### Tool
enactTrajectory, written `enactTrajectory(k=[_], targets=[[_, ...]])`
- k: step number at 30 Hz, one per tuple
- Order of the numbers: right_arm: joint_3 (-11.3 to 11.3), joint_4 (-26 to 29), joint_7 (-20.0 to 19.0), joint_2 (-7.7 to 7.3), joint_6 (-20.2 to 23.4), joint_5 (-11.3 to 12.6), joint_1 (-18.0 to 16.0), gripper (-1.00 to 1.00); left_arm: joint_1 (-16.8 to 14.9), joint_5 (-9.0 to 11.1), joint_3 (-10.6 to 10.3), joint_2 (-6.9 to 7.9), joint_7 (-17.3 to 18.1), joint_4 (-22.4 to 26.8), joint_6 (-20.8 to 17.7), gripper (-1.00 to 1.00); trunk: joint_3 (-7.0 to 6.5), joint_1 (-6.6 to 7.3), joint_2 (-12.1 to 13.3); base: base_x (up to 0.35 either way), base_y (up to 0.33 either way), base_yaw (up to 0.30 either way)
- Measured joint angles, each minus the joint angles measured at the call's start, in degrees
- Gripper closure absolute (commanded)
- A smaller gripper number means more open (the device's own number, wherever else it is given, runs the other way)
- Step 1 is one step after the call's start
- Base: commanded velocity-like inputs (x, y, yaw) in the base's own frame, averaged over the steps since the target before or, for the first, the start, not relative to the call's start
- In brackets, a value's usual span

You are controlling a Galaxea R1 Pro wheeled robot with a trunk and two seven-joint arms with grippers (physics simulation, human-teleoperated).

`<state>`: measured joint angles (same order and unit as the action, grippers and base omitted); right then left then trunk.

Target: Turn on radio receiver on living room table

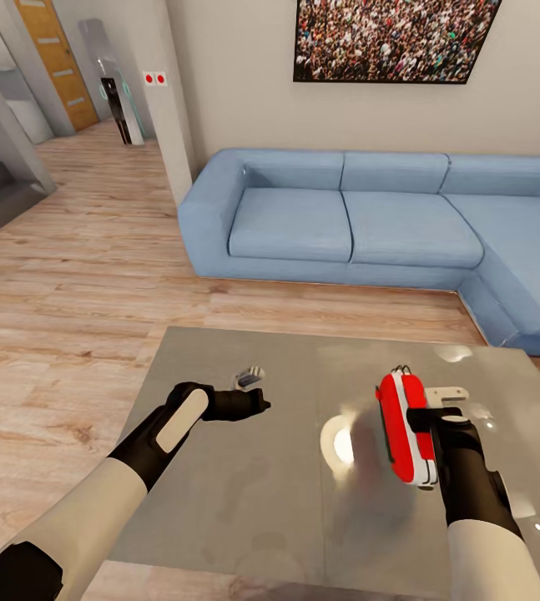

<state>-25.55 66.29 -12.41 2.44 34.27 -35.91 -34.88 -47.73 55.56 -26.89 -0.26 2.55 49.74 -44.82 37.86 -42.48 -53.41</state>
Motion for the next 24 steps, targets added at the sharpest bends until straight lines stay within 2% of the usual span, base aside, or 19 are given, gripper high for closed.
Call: enactTrajectory(k=[6, 14, 17, 19, 24], targets=[[-0.10, -0.38, 0.00, 0.03, -0.26, 0.22, 0.00, 1.00, 0.00, -0.01, -0.01, 0.00, 0.00, 0.00, 0.00, 1.00, 0.00, 0.00, 0.00, 0.000, 0.000, 0.000], [-0.13, -4.72, 1.17, -0.05, -5.82, 0.41, 0.01, 1.00, 0.00, -0.01, -0.01, 0.00, 0.00, -0.01, 0.00, 1.00, 0.00, 0.00, 0.00, 0.000, 0.000, 0.000], [-0.09, -7.17, 2.94, -0.10, -8.43, 1.82, 0.00, 1.00, 0.00, -0.02, -0.01, 0.00, 0.00, -0.02, 0.00, 1.00, 0.00, 0.00, 0.00, 0.000, 0.000, 0.000], [0.02, -8.13, 4.20, -0.13, -9.67, 3.61, 0.00, 1.00, 0.00, -0.02, -0.01, 0.00, 0.00, -0.02, 0.00, 1.00, 0.00, 0.00, 0.00, 0.000, 0.000, 0.000], [0.12, -8.71, 5.11, -0.22, -10.49, 5.25, 0.00, 1.00, 0.00, -0.01, -0.01, -0.02, 0.00, -0.06, 0.00, 1.00, 0.00, 0.00, 0.00, 0.000, 0.000, 0.000]])
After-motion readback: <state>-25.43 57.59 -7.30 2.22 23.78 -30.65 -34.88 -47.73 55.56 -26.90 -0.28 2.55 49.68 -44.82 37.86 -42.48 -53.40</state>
